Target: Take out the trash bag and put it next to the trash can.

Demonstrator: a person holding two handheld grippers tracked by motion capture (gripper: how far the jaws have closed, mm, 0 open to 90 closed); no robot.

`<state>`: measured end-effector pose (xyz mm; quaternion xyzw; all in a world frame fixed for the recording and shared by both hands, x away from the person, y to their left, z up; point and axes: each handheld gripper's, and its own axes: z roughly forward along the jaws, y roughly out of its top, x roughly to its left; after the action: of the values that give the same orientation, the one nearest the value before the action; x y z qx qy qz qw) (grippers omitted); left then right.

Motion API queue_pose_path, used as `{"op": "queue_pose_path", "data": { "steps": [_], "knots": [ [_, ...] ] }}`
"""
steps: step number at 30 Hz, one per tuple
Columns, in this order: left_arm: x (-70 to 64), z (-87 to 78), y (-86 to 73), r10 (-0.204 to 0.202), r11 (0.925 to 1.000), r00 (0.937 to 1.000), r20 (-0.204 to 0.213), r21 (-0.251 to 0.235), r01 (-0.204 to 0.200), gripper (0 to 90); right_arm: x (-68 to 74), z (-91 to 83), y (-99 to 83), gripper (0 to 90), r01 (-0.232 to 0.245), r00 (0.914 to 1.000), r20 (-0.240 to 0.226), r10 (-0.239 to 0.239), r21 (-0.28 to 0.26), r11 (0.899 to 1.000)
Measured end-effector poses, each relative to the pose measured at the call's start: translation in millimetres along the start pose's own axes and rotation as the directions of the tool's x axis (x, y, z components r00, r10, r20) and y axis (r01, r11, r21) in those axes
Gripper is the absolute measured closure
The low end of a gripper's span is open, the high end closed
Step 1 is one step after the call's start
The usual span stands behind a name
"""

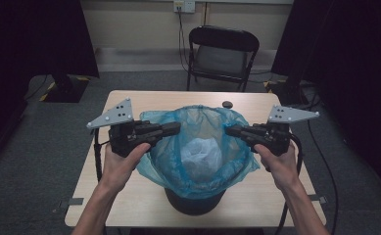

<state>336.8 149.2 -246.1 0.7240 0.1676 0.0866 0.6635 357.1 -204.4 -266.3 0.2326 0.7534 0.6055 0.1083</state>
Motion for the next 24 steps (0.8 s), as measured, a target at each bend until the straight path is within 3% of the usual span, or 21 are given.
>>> {"op": "queue_pose_path", "data": {
  "steps": [7, 10, 13, 15, 20, 22, 24],
  "knots": [
    [-8.1, 10.4, 22.1, 0.016, 0.9993, 0.999, 0.042, -0.034, -0.014, 90.0, 21.2, -0.9, 31.8, 90.0, 0.062, 0.9949, -0.074, -0.068, -0.08, 0.995],
    [-13.4, 17.6, 29.8, 0.024, 0.9986, 0.9976, 0.065, -0.049, -0.021, 90.0, 37.2, 4.0, 45.9, 90.0, 0.101, 0.9846, -0.133, -0.113, -0.098, 0.99],
    [-16.6, 24.3, 34.3, 0.016, 0.9974, 0.9951, 0.097, -0.071, -0.009, 90.0, 51.6, 13.4, 53.9, 90.0, 0.136, 0.9737, -0.173, -0.149, -0.083, 0.987],
    [-17.5, 25.2, 37.1, 0.02, 0.9966, 0.9963, 0.084, -0.081, -0.013, 90.0, 56.9, 18.5, 55.9, 90.0, 0.136, 0.9702, -0.192, -0.148, -0.075, 0.988],
    [-15.6, 23.1, 39.5, -0.002, 0.9929, 0.9938, 0.111, -0.118, 0.015, 90.0, 58.5, 23.2, 56.9, 89.3, 0.115, 0.9622, -0.239, -0.13, -0.078, 0.99],
    [-14.9, 22.9, 39.1, -0.008, 0.9908, 0.9911, 0.133, -0.133, 0.026, 90.0, 59.9, 27.0, 56.3, 84.8, 0.113, 0.9581, -0.257, -0.127, -0.068, 0.991],
    [-15.4, 24.3, 38.3, -0.005, 0.9917, 0.9916, 0.129, -0.126, 0.021, 90.0, 60.6, 31.2, 56.4, 78.5, 0.089, 0.9564, -0.273, -0.104, -0.067, 0.994]
  ]
}}
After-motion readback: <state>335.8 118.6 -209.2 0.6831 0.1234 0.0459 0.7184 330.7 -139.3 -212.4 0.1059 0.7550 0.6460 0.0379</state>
